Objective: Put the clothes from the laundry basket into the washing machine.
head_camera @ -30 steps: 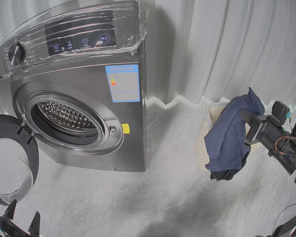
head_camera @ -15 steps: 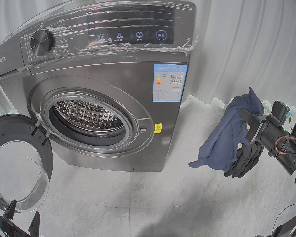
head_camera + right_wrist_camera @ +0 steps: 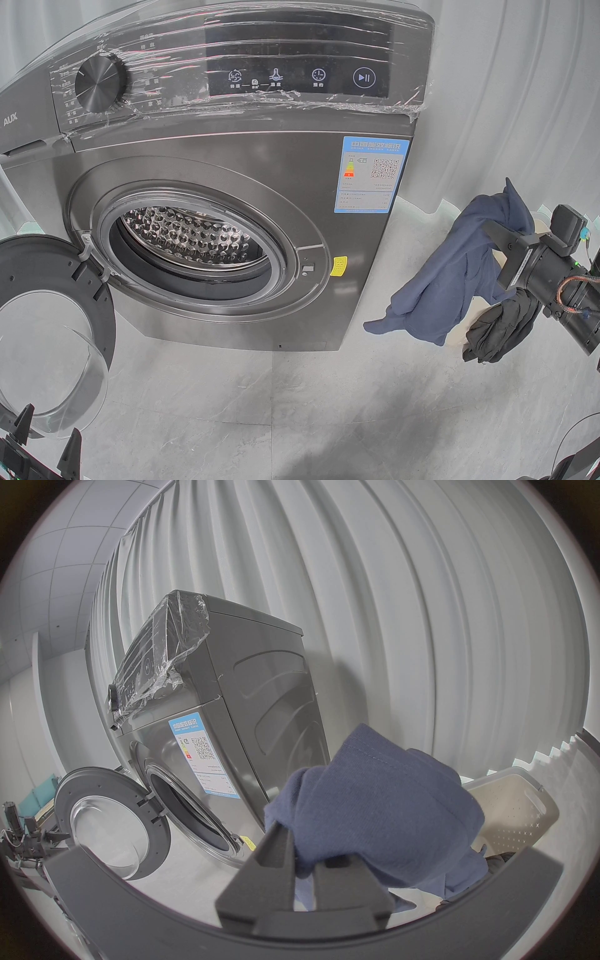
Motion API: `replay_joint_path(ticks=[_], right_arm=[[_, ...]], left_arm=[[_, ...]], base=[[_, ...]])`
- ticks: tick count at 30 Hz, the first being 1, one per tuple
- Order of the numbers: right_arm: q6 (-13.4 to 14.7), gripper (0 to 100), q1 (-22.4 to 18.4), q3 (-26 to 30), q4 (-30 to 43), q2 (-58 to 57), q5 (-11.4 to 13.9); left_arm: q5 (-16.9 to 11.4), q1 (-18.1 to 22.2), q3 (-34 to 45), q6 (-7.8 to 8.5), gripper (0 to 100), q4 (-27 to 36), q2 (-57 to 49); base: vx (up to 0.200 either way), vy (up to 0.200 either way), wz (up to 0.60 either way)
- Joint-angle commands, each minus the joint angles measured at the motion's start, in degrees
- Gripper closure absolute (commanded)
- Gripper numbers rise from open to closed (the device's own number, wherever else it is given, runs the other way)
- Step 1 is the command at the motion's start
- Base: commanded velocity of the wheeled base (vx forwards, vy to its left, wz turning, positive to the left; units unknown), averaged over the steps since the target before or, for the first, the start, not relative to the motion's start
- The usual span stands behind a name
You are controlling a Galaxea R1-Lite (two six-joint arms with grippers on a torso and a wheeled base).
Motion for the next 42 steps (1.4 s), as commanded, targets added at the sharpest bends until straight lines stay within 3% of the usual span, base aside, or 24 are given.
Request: replay_joint_path(ticks=[1,13,28,42], right_arm=[[0.06,100,0.01,0.03,-0.02,0.09,0.08],[0.06,100,0.01,0.20,-0.02,0.09,0.25],[0.06,100,0.01,0.56,-0.02,0.18,0.43],[0.06,100,0.63,0.64,-0.02,0.18,0.60]], left_arm=[[0.00,-0.02,0.92,-0.02,0,0.04,-1.04],[0.00,-0.02,0.92,-0.02,0,0.04,-0.95],[0.00,-0.02,0.92,-0.10,0,-0.04,-1.04],[0.00,-0.02,0.92,-0.10,0,0.04,-0.95]], base=[[0.000,0.000,0.00],[-0.150,0.000,0.00],[0.000,0.000,0.00],[0.000,0.200,0.00]])
